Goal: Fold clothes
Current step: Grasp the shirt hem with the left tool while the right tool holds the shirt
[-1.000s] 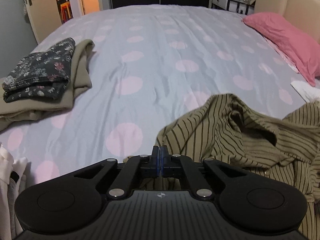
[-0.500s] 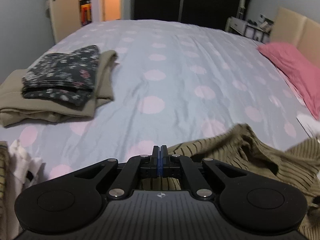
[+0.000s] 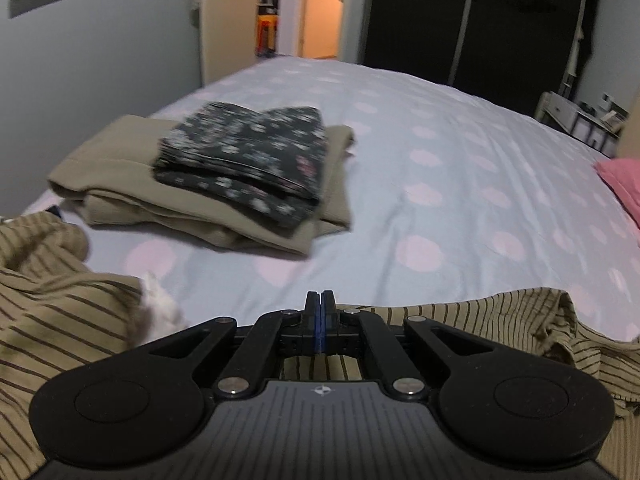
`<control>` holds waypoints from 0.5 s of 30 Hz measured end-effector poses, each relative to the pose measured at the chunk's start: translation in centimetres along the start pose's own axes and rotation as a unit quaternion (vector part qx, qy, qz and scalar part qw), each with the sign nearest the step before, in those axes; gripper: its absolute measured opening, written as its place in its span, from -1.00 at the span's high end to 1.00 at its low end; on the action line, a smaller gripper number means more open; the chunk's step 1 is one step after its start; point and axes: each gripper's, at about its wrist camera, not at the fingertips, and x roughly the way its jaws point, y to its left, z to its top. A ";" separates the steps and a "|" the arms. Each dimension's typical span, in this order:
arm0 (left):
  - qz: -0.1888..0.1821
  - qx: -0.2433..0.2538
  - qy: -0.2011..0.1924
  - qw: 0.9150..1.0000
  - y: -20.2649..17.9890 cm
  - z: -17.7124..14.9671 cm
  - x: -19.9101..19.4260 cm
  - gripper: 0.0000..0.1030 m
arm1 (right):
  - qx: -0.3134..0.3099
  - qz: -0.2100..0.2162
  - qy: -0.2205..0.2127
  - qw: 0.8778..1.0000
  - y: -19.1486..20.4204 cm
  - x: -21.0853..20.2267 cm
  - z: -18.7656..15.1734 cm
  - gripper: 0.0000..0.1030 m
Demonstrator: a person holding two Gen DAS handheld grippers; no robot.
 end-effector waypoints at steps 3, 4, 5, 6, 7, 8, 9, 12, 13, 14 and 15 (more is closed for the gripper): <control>0.026 -0.008 0.000 1.000 1.1 0.1 0.4 1.00 | 0.003 -0.037 -0.016 0.999 -1.2 0.6 0.7 0.97; 0.034 -0.010 0.003 0.999 1.5 0.1 0.8 1.00 | 0.001 -0.048 -0.014 0.999 -1.3 1.2 0.8 0.97; 0.040 -0.010 0.008 0.999 1.8 0.0 1.1 1.00 | -0.002 -0.057 -0.012 0.998 -1.3 1.7 0.8 0.97; 0.050 -0.006 0.012 0.999 1.9 -0.2 1.5 1.00 | -0.006 -0.060 -0.008 0.998 -1.3 2.2 0.7 0.97; 0.056 0.002 0.019 0.998 1.9 -0.4 1.9 1.00 | -0.013 -0.064 -0.004 0.998 -1.2 2.8 0.6 0.96; 0.062 0.010 0.026 0.998 1.9 -0.6 2.3 1.00 | -0.023 -0.067 0.004 0.997 -0.9 3.3 0.4 0.96; 0.067 0.018 0.033 0.997 1.9 -0.8 2.6 1.00 | -0.033 -0.071 0.012 0.997 -0.6 3.8 0.2 0.94; 0.059 0.028 0.035 0.997 1.6 -1.0 2.5 1.00 | -0.059 -0.082 0.018 0.995 0.1 4.2 -0.1 0.73; 0.049 0.044 0.031 0.997 1.1 -1.0 2.2 1.00 | -0.067 -0.089 0.011 0.994 0.3 4.0 -0.1 0.58; 0.032 0.063 0.027 0.997 0.3 -1.1 2.0 0.99 | -0.072 -0.092 0.000 0.993 0.5 3.5 0.0 0.52; 0.016 0.082 0.023 0.996 -0.5 -1.2 1.7 0.95 | -0.073 -0.086 -0.015 0.993 0.8 2.9 0.2 0.49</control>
